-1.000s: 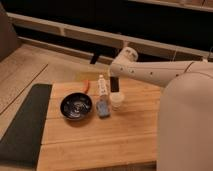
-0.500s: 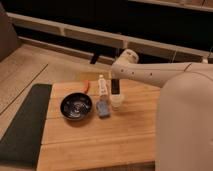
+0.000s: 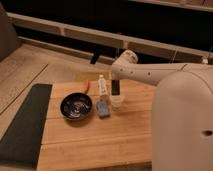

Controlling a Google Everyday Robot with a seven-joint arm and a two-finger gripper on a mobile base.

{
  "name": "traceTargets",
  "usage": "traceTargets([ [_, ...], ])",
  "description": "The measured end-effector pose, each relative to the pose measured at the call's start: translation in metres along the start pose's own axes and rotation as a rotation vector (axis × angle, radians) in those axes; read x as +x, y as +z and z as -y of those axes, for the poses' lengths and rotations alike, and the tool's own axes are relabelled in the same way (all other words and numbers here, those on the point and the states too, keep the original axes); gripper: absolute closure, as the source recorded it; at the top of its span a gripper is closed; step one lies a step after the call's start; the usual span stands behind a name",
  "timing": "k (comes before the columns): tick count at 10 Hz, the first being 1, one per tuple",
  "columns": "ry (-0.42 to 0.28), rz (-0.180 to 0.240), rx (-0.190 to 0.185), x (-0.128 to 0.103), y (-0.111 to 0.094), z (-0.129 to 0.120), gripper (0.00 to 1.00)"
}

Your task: Place the eraser in the ceramic cup

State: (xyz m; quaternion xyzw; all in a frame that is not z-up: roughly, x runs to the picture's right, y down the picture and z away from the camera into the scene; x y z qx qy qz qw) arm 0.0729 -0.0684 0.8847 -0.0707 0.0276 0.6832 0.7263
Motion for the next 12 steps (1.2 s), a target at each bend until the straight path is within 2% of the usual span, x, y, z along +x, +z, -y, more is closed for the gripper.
traceTargets([
  [6, -0.015, -0.008, -0.003, 0.003, -0.002, -0.005, 1.00],
  [12, -0.007, -0.027, 0.010, 0.011, 0.003, 0.002, 1.00],
])
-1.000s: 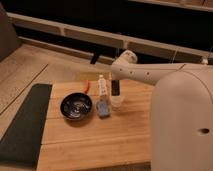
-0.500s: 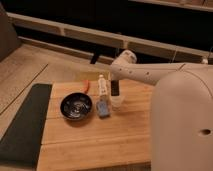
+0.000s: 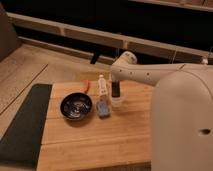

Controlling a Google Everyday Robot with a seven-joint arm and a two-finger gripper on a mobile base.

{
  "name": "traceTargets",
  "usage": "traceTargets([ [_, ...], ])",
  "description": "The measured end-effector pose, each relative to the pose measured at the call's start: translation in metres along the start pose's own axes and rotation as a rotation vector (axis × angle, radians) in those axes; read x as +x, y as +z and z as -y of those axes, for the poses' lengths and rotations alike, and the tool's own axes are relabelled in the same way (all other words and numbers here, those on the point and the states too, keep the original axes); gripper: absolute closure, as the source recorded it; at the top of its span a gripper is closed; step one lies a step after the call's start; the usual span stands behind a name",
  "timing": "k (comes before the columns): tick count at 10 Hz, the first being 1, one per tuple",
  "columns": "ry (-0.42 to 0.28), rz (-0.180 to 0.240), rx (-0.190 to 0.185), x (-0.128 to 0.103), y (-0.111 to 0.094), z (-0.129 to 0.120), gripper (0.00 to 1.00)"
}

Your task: Place the eraser in the ceramic cup

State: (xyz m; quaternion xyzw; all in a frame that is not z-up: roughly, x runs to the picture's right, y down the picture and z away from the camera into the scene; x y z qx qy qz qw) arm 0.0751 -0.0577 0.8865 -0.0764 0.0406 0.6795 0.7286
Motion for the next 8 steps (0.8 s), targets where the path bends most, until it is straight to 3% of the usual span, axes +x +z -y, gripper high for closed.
traceTargets([
  [8, -0.004, -0.022, 0.018, 0.0006, 0.0085, 0.0015, 1.00],
])
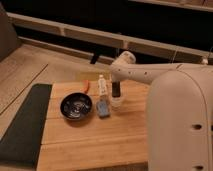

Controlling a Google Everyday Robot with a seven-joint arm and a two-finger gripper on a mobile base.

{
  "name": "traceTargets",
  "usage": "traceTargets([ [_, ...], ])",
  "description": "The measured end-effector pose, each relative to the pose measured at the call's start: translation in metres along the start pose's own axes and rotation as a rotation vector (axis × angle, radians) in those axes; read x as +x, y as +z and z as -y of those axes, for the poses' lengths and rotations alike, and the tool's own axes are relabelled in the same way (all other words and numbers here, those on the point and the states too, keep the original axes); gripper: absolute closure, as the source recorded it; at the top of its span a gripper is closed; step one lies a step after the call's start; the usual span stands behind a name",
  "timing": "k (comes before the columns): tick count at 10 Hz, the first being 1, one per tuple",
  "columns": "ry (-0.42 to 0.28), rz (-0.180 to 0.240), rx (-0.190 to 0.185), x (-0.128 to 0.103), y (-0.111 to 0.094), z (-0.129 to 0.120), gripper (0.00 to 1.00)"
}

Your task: Place the eraser in the ceramic cup

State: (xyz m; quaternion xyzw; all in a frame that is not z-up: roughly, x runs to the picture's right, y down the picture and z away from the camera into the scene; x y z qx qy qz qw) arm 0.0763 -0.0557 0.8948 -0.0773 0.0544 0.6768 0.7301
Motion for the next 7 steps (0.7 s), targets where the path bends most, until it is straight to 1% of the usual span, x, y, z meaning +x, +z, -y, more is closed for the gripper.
traceTargets([
  [2, -0.007, 0.008, -0.004, -0.003, -0.002, -0.003, 1.00],
  [4, -0.025, 0.021, -0.034, -0.003, -0.008, -0.019, 1.00],
  [6, -0.038, 0.027, -0.054, 0.002, -0.015, -0.026, 1.00],
  [7, -0.045, 0.029, -0.055, 0.004, -0.017, -0.027, 1.00],
])
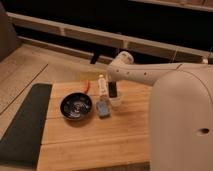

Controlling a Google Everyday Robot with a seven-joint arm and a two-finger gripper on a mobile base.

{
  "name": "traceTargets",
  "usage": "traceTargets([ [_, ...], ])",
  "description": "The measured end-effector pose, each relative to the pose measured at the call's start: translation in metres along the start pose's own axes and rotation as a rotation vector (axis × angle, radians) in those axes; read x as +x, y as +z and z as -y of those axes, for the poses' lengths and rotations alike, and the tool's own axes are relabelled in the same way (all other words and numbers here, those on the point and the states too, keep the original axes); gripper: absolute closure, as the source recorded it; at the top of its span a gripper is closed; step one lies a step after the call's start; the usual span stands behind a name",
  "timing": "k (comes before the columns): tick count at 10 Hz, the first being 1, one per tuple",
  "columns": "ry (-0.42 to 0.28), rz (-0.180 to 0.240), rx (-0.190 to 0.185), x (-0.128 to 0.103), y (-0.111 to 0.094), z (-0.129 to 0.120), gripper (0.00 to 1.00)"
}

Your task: Place the eraser in the ceramic cup

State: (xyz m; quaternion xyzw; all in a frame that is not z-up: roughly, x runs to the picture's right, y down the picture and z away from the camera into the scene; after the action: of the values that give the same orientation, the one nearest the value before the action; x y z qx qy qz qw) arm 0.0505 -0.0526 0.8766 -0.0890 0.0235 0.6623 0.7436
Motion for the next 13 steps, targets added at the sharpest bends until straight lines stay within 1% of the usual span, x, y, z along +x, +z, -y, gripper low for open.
traceTargets([
  [2, -0.007, -0.003, 0.006, 0.006, -0.001, 0.001, 1.00],
  [7, 0.007, -0.019, 0.047, 0.021, 0.003, 0.019, 1.00],
  [11, 0.023, -0.027, 0.068, 0.027, 0.009, 0.029, 1.00],
  [13, 0.031, -0.027, 0.071, 0.025, 0.013, 0.032, 1.00],
])
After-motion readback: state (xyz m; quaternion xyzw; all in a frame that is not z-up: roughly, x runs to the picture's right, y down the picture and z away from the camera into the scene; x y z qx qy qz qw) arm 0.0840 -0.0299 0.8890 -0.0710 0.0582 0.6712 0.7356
